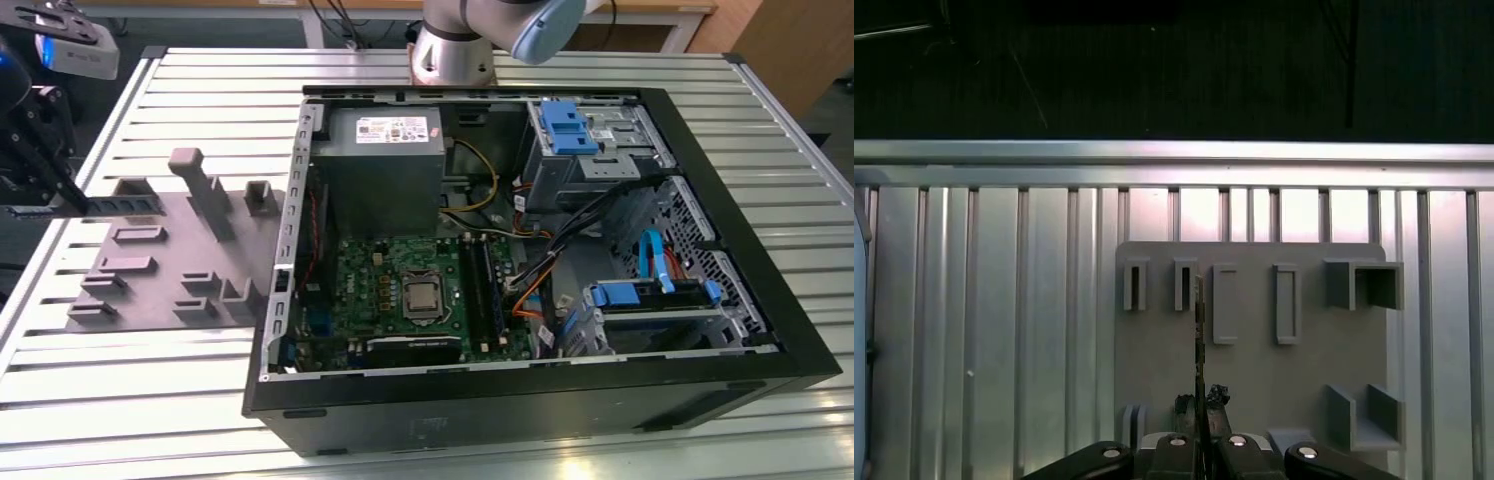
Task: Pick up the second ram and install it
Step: 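Pick up the second ram and move it above second insertion slot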
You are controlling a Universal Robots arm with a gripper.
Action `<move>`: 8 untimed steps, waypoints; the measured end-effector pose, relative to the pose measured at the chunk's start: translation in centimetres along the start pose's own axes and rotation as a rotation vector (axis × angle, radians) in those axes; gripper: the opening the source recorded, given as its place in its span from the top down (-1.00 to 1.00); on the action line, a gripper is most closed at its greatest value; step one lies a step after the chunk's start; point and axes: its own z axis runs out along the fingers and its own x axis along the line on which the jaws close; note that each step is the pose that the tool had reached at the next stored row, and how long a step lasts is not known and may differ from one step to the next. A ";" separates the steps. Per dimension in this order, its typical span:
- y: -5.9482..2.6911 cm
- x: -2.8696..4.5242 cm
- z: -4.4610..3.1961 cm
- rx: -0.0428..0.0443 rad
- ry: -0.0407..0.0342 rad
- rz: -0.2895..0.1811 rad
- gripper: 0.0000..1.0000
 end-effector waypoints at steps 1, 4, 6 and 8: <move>0.00 0.00 -0.11 0.0000 0.0001 0.000 0.73; 0.02 -0.01 -0.48 0.0000 0.0000 0.000 0.73; 0.02 -0.01 -0.75 -0.0001 0.0000 0.000 0.73; 0.03 -0.01 -1.02 -0.0001 0.0000 0.000 0.73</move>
